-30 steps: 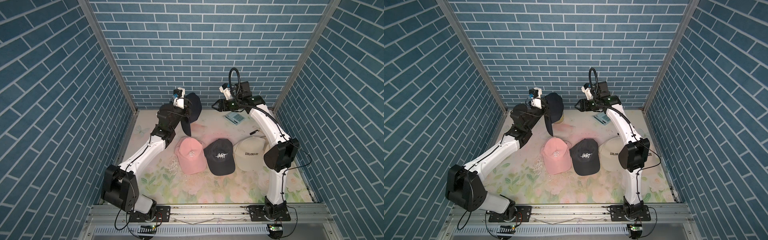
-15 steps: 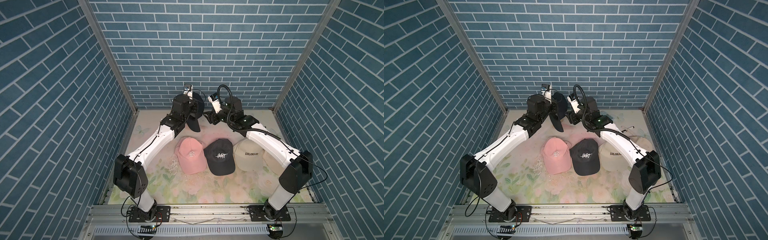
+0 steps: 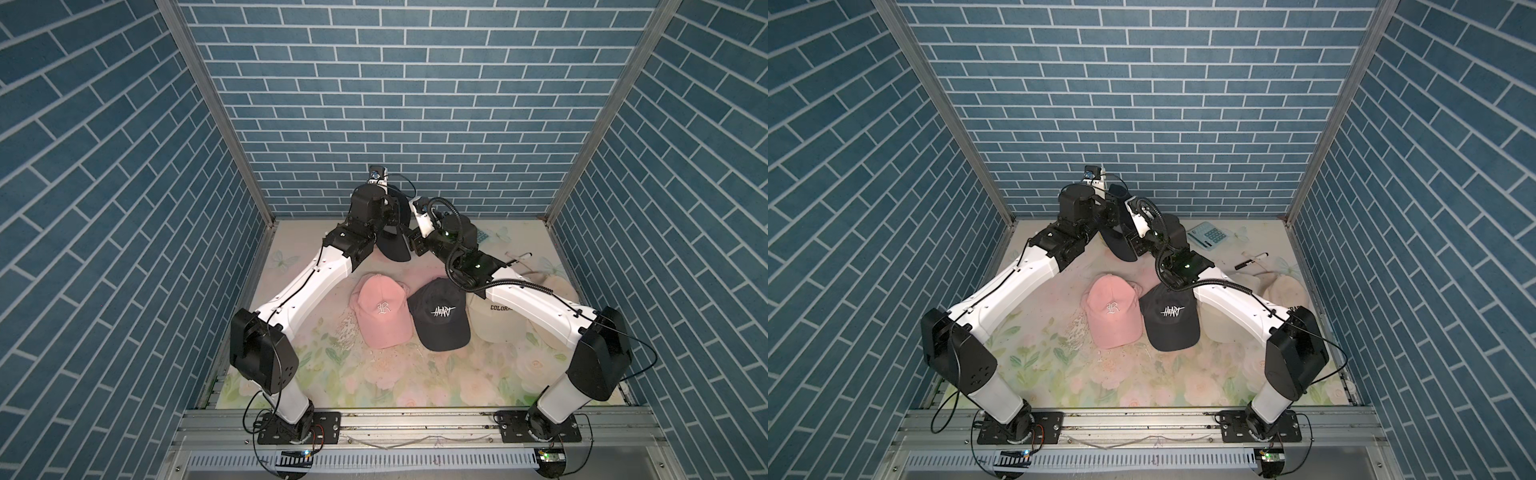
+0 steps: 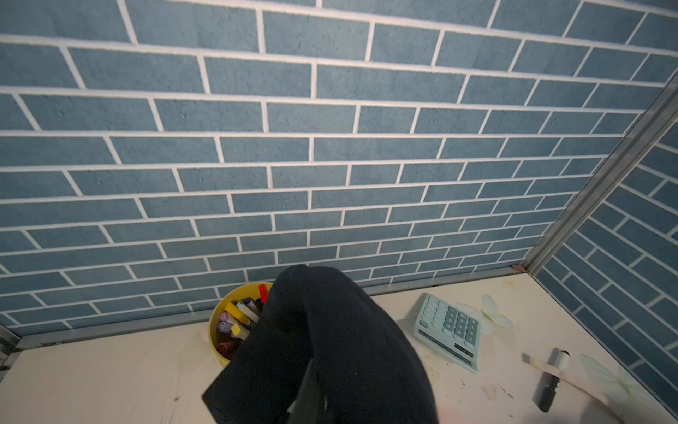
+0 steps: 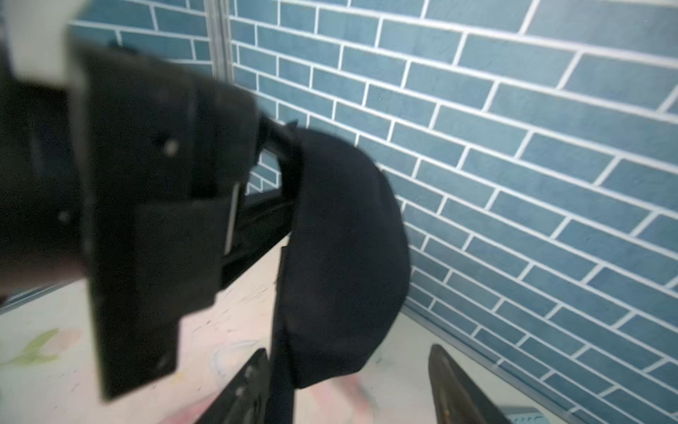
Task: Open the adjustable buckle of the baseball cap
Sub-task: Pick up the baseball cap from the center of the board.
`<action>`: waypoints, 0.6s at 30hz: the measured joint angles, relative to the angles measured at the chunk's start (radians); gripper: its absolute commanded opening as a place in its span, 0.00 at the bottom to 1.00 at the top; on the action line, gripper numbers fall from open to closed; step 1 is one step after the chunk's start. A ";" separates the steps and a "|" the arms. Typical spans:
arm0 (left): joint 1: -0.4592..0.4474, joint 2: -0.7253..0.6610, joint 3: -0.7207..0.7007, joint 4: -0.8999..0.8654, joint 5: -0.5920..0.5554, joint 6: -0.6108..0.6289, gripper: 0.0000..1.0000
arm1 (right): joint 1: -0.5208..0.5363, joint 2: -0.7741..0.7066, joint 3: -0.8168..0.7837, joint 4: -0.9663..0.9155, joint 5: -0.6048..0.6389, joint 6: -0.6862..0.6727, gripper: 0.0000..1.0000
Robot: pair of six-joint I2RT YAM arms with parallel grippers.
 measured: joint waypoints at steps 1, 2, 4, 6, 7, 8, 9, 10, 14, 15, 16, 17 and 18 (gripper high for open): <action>0.000 0.000 0.000 -0.007 0.010 -0.009 0.01 | 0.000 0.001 0.000 0.018 0.019 -0.008 0.65; 0.000 0.000 0.000 -0.013 0.021 -0.019 0.01 | 0.000 0.003 0.001 0.032 0.034 -0.021 0.65; 0.000 -0.004 0.000 -0.026 0.041 -0.040 0.01 | 0.000 0.014 0.015 0.043 0.060 -0.037 0.64; 0.000 -0.010 -0.002 -0.040 0.055 -0.064 0.03 | 0.000 0.029 0.027 0.053 0.074 -0.050 0.64; 0.000 -0.012 -0.002 -0.045 0.058 -0.071 0.03 | 0.000 0.031 0.027 0.052 0.073 -0.051 0.63; 0.000 -0.015 -0.002 -0.051 0.061 -0.080 0.03 | 0.000 0.032 0.027 0.048 0.069 -0.051 0.63; 0.000 -0.017 -0.002 -0.056 0.060 -0.088 0.03 | 0.000 0.031 0.026 0.045 0.063 -0.051 0.63; 0.000 -0.017 -0.001 -0.061 0.059 -0.092 0.03 | 0.000 0.026 0.021 0.043 0.056 -0.051 0.63; 0.000 -0.017 0.026 -0.108 0.048 -0.113 0.03 | 0.001 -0.032 -0.057 0.008 0.010 -0.042 0.64; 0.000 -0.017 0.038 -0.117 0.044 -0.121 0.03 | 0.002 -0.049 -0.078 0.002 -0.004 -0.039 0.65; 0.000 -0.017 0.048 -0.118 0.041 -0.129 0.03 | 0.003 -0.064 -0.095 -0.004 -0.016 -0.034 0.65; 0.000 -0.017 0.055 -0.118 0.040 -0.136 0.03 | 0.006 -0.075 -0.106 -0.009 -0.026 -0.033 0.65; 0.000 -0.017 0.062 -0.118 0.040 -0.145 0.01 | 0.010 -0.085 -0.114 -0.013 -0.035 -0.029 0.66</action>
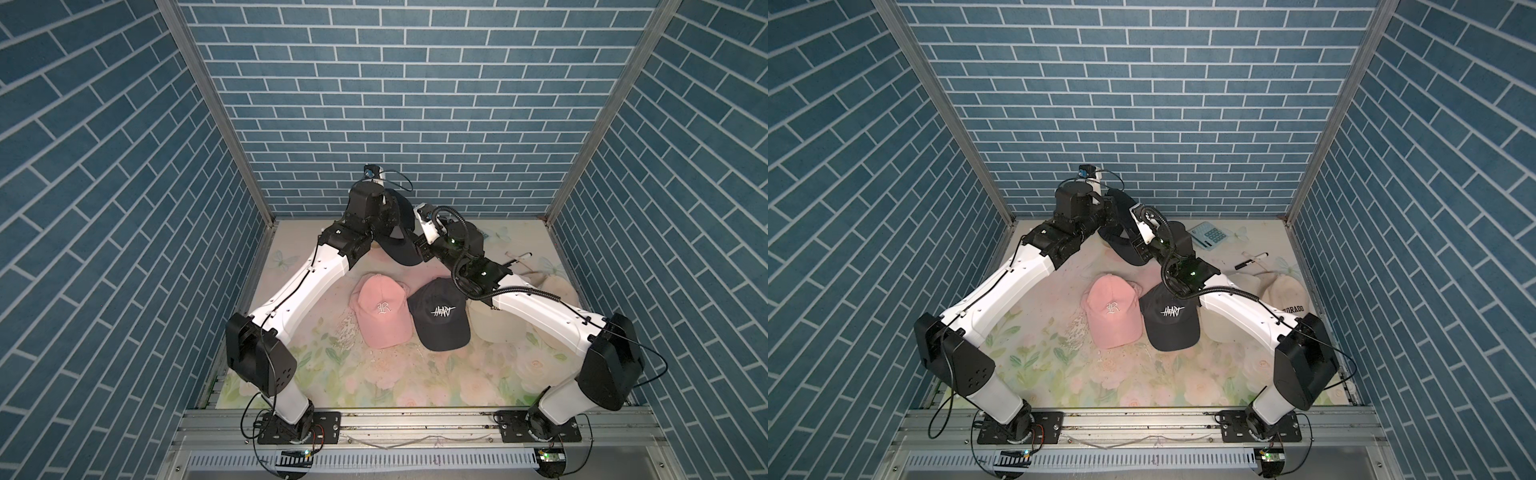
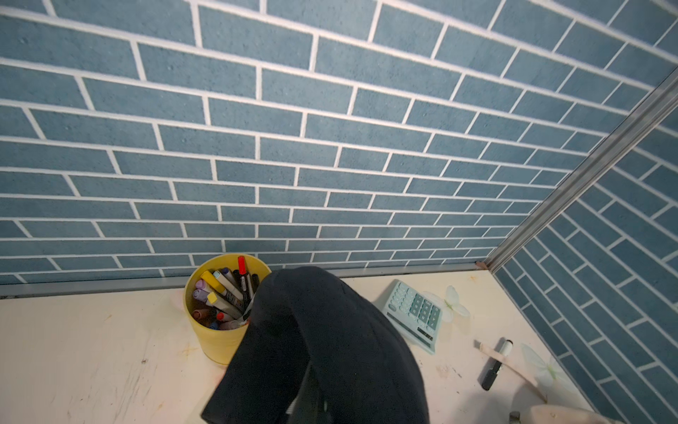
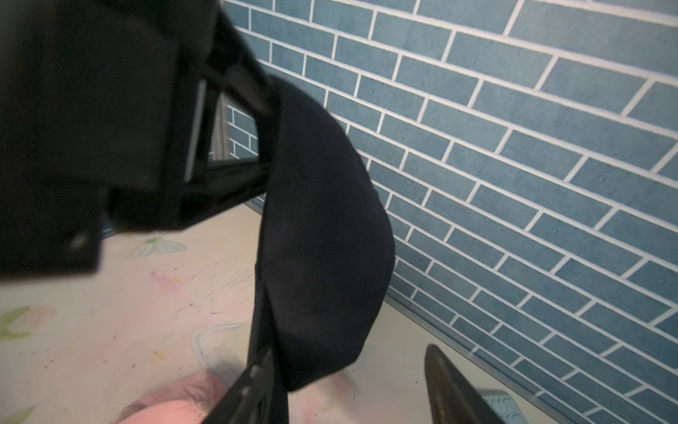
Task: Open the adjustable buckle of the baseball cap
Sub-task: Pick up the baseball cap from the center of the board.
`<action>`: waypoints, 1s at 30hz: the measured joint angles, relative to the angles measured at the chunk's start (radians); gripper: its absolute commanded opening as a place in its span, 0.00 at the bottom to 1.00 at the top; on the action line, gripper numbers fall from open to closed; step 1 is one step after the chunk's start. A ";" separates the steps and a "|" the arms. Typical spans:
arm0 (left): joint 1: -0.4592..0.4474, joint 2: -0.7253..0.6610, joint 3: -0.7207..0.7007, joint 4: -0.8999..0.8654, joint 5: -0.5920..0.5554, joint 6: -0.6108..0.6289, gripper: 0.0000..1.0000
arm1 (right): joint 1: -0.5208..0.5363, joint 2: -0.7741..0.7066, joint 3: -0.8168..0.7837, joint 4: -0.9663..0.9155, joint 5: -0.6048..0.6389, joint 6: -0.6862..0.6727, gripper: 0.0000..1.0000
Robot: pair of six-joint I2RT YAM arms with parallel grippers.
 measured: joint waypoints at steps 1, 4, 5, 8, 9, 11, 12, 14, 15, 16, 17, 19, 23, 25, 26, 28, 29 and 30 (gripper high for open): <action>0.000 0.000 0.004 0.001 0.000 -0.009 0.01 | 0.005 -0.007 -0.003 -0.004 -0.008 0.004 0.66; -0.001 0.000 0.005 -0.004 0.000 -0.035 0.01 | 0.018 -0.013 -0.004 0.001 -0.026 0.006 0.67; -0.002 0.000 0.005 -0.008 0.000 -0.042 0.01 | 0.019 -0.013 -0.006 0.006 -0.035 0.007 0.67; -0.010 0.000 0.005 -0.016 -0.009 -0.057 0.01 | 0.027 -0.013 -0.008 0.006 -0.061 0.007 0.68; -0.014 0.000 0.005 -0.021 -0.012 -0.062 0.01 | 0.029 -0.013 -0.008 0.009 -0.069 0.011 0.68; -0.021 0.000 0.005 -0.027 -0.017 -0.072 0.00 | 0.030 -0.013 -0.008 0.014 -0.087 0.014 0.68; -0.024 0.000 0.005 -0.029 -0.019 -0.076 0.00 | 0.032 -0.013 -0.008 0.014 -0.092 0.014 0.68; -0.029 0.000 0.005 -0.034 -0.021 -0.082 0.00 | 0.034 -0.013 -0.010 0.016 -0.089 0.014 0.68; -0.032 0.000 0.005 -0.036 -0.022 -0.086 0.00 | 0.036 -0.013 -0.015 0.027 -0.082 0.014 0.68; -0.035 0.000 0.005 -0.039 -0.022 -0.089 0.00 | 0.038 -0.013 -0.026 0.044 -0.068 0.014 0.68; -0.038 0.000 0.005 -0.042 -0.022 -0.093 0.00 | 0.039 -0.013 -0.034 0.055 -0.052 0.014 0.68; -0.045 0.000 0.005 -0.048 -0.016 -0.101 0.00 | 0.043 -0.009 -0.054 0.084 0.011 0.013 0.68; -0.056 0.000 0.008 -0.068 0.025 -0.125 0.00 | 0.044 0.000 -0.077 0.171 0.117 -0.019 0.68; -0.059 0.000 0.008 -0.085 0.048 -0.137 0.00 | 0.044 0.009 -0.074 0.217 0.154 -0.044 0.68; -0.061 0.000 0.008 -0.095 0.056 -0.142 0.00 | 0.044 0.013 -0.072 0.232 0.166 -0.054 0.68; -0.064 0.000 0.006 -0.105 0.073 -0.150 0.00 | 0.042 0.023 -0.067 0.254 0.181 -0.073 0.67; -0.066 0.000 0.005 -0.108 0.082 -0.154 0.00 | 0.041 0.027 -0.066 0.261 0.186 -0.079 0.66; -0.068 0.000 0.004 -0.110 0.090 -0.159 0.00 | 0.041 0.031 -0.065 0.267 0.191 -0.084 0.65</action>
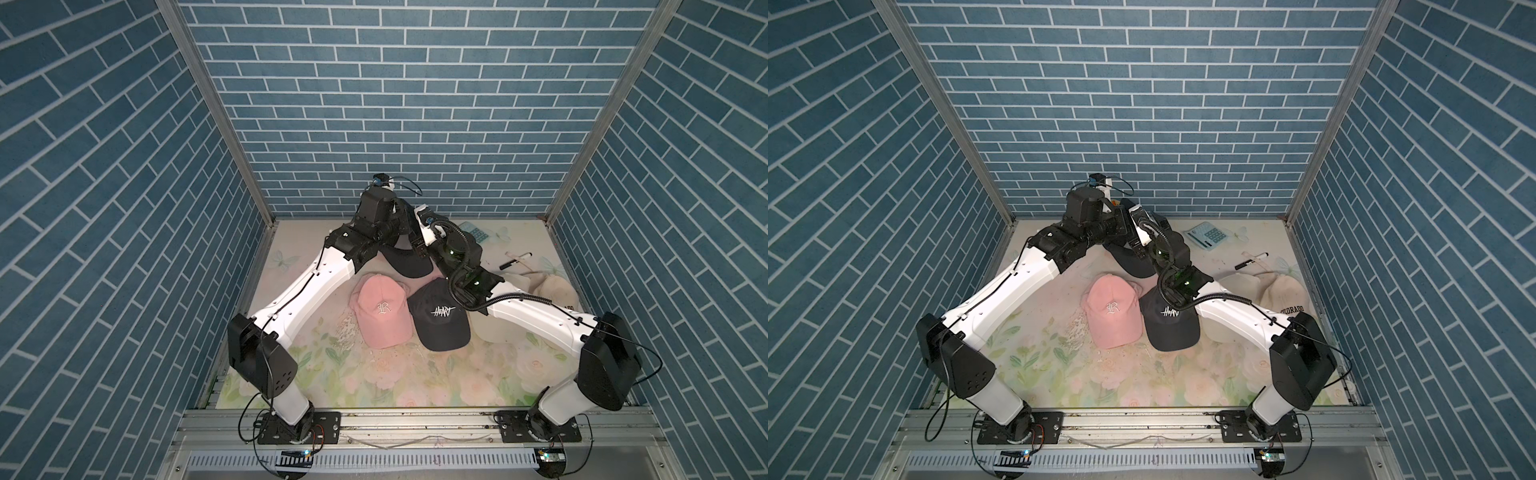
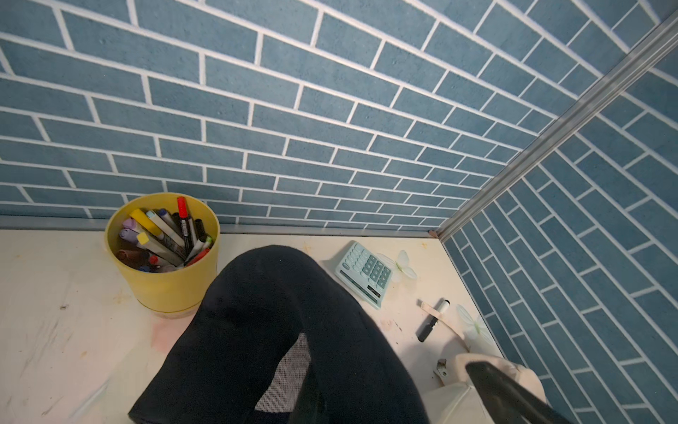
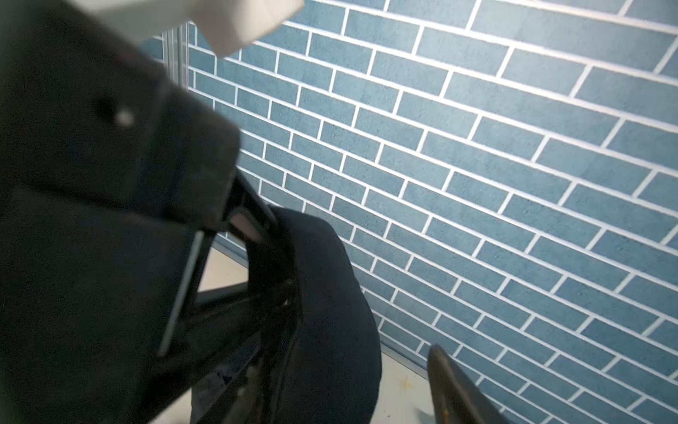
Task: Open the adjustable buckle of the baseball cap
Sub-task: Pick up the baseball cap from the center of the board.
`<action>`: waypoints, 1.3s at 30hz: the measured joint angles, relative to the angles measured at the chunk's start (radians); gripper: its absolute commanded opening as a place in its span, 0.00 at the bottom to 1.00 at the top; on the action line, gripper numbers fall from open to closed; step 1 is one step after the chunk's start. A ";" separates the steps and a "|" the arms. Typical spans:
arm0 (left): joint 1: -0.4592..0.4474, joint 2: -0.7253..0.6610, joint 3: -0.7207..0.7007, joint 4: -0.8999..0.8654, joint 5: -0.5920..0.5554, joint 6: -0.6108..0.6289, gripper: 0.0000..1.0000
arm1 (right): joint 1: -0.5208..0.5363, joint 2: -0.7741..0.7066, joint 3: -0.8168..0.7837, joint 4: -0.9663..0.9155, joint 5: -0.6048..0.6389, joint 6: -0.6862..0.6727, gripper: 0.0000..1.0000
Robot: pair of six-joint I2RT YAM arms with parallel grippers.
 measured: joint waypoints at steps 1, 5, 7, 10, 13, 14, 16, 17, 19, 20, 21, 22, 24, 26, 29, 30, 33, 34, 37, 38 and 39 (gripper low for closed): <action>-0.002 0.000 -0.001 -0.001 0.006 -0.003 0.00 | -0.001 0.003 0.000 0.002 0.004 -0.003 0.64; -0.006 0.000 -0.003 -0.009 0.028 -0.010 0.00 | -0.006 0.011 0.000 0.002 0.020 -0.020 0.58; -0.007 -0.003 -0.003 -0.018 0.039 -0.009 0.00 | -0.012 0.011 0.000 0.001 0.022 -0.023 0.55; -0.013 -0.008 -0.006 -0.032 0.050 0.000 0.00 | -0.023 0.011 0.002 -0.006 0.021 -0.032 0.51; -0.016 -0.014 -0.008 -0.055 0.055 0.023 0.00 | -0.038 0.011 0.002 -0.016 0.018 -0.041 0.46; -0.016 -0.016 -0.008 -0.061 0.058 0.031 0.00 | -0.042 0.010 0.002 -0.020 0.016 -0.043 0.44; -0.016 -0.017 -0.008 -0.067 0.066 0.048 0.00 | -0.052 0.010 0.004 -0.034 0.003 -0.044 0.42; -0.016 -0.017 -0.008 -0.067 0.070 0.054 0.00 | -0.055 0.010 0.006 -0.043 -0.005 -0.044 0.41; -0.017 -0.017 -0.008 -0.067 0.083 0.068 0.00 | -0.059 0.010 0.016 -0.071 -0.037 -0.045 0.39; -0.017 -0.017 -0.008 -0.067 0.090 0.074 0.00 | -0.060 0.010 0.019 -0.079 -0.054 -0.045 0.38; -0.018 -0.017 -0.008 -0.066 0.098 0.081 0.00 | -0.061 0.010 0.026 -0.092 -0.076 -0.046 0.37; -0.018 -0.017 -0.008 -0.066 0.106 0.087 0.00 | -0.061 0.010 0.031 -0.100 -0.092 -0.045 0.37; -0.019 -0.017 -0.008 -0.066 0.114 0.096 0.00 | -0.062 0.010 0.034 -0.108 -0.111 -0.044 0.36; -0.019 -0.017 -0.008 -0.066 0.117 0.104 0.00 | -0.066 0.010 0.035 -0.109 -0.124 -0.044 0.36; -0.019 -0.017 -0.008 -0.065 0.125 0.111 0.00 | -0.071 0.010 0.035 -0.111 -0.142 -0.044 0.32; -0.019 -0.017 -0.008 -0.065 0.130 0.113 0.00 | -0.072 0.011 0.039 -0.119 -0.145 -0.045 0.29; -0.022 -0.017 -0.009 -0.063 0.146 0.119 0.00 | -0.073 0.014 0.063 -0.141 -0.145 -0.046 0.15; -0.024 -0.017 -0.009 -0.060 0.156 0.121 0.02 | -0.073 0.015 0.068 -0.140 -0.146 -0.047 0.08; -0.034 -0.017 -0.011 -0.050 0.176 0.127 0.11 | -0.072 0.015 0.069 -0.134 -0.143 -0.045 0.00; -0.035 -0.017 -0.012 -0.048 0.179 0.128 0.14 | -0.072 0.015 0.069 -0.134 -0.143 -0.043 0.00; -0.035 -0.017 -0.013 -0.044 0.182 0.130 0.20 | -0.072 0.015 0.069 -0.130 -0.143 -0.043 0.00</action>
